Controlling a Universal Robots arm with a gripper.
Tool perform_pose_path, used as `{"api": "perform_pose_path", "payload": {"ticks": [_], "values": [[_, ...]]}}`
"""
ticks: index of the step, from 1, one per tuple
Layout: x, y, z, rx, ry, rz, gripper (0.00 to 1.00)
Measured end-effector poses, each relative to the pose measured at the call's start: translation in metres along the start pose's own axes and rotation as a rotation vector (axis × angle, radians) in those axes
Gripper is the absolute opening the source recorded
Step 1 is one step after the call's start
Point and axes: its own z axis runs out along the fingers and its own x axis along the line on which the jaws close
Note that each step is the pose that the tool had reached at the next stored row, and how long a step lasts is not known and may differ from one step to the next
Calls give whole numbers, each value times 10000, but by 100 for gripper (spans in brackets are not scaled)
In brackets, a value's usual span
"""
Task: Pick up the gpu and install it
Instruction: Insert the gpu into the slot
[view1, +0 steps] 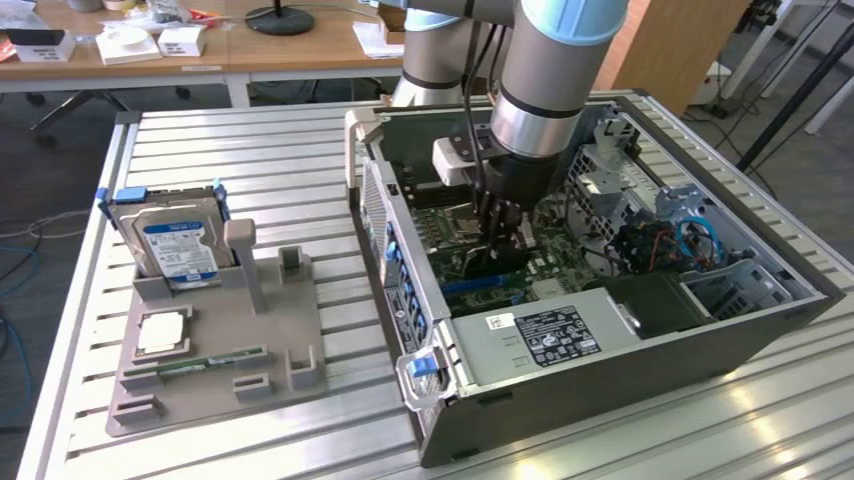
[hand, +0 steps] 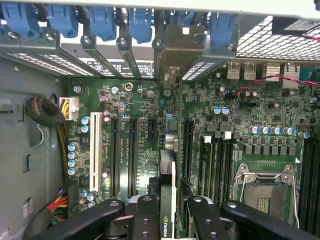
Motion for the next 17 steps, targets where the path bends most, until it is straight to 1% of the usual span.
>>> {"api": "perform_pose_path", "payload": {"ticks": [17], "values": [[1, 0, 23, 0, 1, 0, 26]]}}
